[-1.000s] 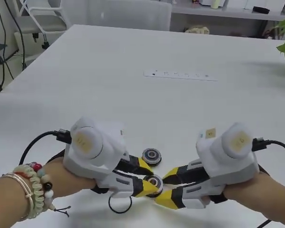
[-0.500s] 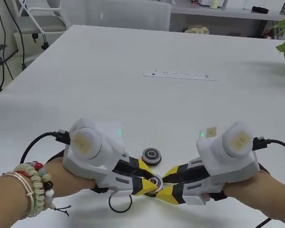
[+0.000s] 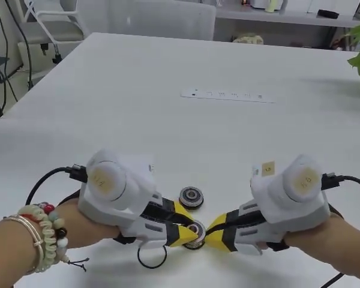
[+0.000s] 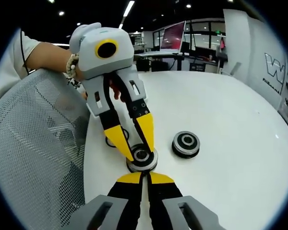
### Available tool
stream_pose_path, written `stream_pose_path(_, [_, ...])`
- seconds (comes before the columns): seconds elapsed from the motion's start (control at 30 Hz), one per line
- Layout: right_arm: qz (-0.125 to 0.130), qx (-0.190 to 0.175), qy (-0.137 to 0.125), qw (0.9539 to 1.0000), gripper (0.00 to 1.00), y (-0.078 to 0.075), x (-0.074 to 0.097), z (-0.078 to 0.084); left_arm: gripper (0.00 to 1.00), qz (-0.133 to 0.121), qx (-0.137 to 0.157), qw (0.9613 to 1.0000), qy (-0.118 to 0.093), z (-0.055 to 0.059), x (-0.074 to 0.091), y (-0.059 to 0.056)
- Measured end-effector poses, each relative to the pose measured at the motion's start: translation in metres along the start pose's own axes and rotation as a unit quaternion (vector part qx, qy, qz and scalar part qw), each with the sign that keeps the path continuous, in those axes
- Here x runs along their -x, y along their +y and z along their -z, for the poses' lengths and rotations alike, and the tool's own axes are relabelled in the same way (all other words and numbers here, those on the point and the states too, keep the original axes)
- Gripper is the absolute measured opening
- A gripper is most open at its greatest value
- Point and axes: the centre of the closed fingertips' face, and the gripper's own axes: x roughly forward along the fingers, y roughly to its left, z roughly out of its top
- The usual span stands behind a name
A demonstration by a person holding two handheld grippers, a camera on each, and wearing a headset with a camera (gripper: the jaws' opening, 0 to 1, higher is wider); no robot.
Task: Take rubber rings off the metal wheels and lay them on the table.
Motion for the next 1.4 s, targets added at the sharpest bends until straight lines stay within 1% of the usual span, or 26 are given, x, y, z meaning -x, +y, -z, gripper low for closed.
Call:
stream_pose_path(0.03, [-0.001,-0.004,0.0,1.0,0.0,0.0,0.0,0.0,0.07,0.0,0.0,1.0,-0.001,0.0,0.0,0.0])
stream_pose_path(0.07, [0.0,-0.016,0.001,0.9999,0.0,0.0,0.0,0.0,0.07,0.0,-0.001,1.0,-0.002,0.0,0.0,0.0])
stream_pose_path(0.13, [-0.001,-0.021,0.001,0.9998,0.0,-0.001,0.0,0.0,0.07,0.001,-0.001,1.0,-0.003,0.0,0.0,0.0])
stream_pose_path(0.23, [0.0,-0.049,0.0,0.9988,0.0,-0.002,0.0,0.001,0.07,0.001,-0.001,1.0,-0.003,0.0,0.0,0.0])
stream_pose_path(0.27, [-0.002,-0.072,-0.001,0.9974,0.0,-0.002,0.0,0.001,0.07,0.001,0.0,1.0,-0.004,0.0,0.0,0.0])
stream_pose_path(0.3, [-0.004,-0.087,-0.003,0.9962,0.0,-0.002,0.0,0.001,0.07,0.001,0.0,1.0,-0.004,0.0,-0.001,0.0])
stream_pose_path(0.33, [-0.007,-0.107,-0.005,0.9942,0.0,-0.003,0.0,0.001,0.07,0.001,0.0,1.0,-0.004,0.0,-0.001,0.0])
stream_pose_path(0.37, [-0.009,-0.119,-0.008,0.9928,0.0,-0.003,0.0,0.002,0.07,0.001,0.0,1.0,-0.004,0.0,-0.001,0.0])
stream_pose_path(0.4, [-0.012,-0.139,-0.011,0.9901,0.0,-0.004,0.0,0.002,0.07,0.001,0.0,1.0,-0.004,0.0,-0.001,0.0])
stream_pose_path(0.43, [-0.012,-0.144,-0.012,0.9895,0.0,-0.004,0.001,0.002,0.07,0.0,0.0,1.0,-0.004,0.0,-0.001,0.0])
stream_pose_path(0.5, [-0.016,-0.17,-0.016,0.9852,0.0,-0.004,0.001,0.003,0.07,0.0,-0.001,1.0,-0.004,0.0,-0.001,0.0])
stream_pose_path(0.53, [-0.019,-0.186,-0.017,0.9823,0.0,-0.004,0.001,0.003,0.07,0.0,-0.001,1.0,-0.003,0.0,-0.001,0.0])
stream_pose_path(0.83, [-0.022,-0.206,-0.021,0.9782,0.0,-0.004,0.002,0.003,0.07,0.0,-0.002,1.0,-0.004,0.001,-0.001,0.0])
stream_pose_path(0.97, [-0.018,-0.192,-0.018,0.981,0.0,-0.004,0.003,0.002,0.07,-0.001,-0.003,1.0,-0.003,0.001,-0.001,0.0])
stream_pose_path(1.1, [-0.017,-0.192,-0.018,0.9811,0.0,-0.004,0.003,0.002,0.07,-0.001,-0.003,1.0,-0.003,0.001,-0.001,0.0])
stream_pose_path(1.27, [-0.012,-0.199,-0.026,0.9795,0.0,-0.008,0.006,-0.001,0.07,-0.002,-0.006,1.0,0.001,0.002,0.0,0.0])
stream_pose_path(1.3, [-0.012,-0.205,-0.034,0.9781,0.0,-0.009,0.007,-0.003,0.07,-0.001,-0.005,1.0,0.001,0.002,0.0,0.0])
stream_pose_path(1.33, [-0.013,-0.21,-0.037,0.9769,0.0,-0.009,0.008,-0.004,0.07,-0.001,-0.005,1.0,0.0,0.002,0.001,0.0])
stream_pose_path(1.4, [-0.013,-0.213,-0.039,0.9761,0.0,-0.01,0.008,-0.004,0.07,-0.001,-0.004,1.0,-0.001,0.002,0.001,0.0])
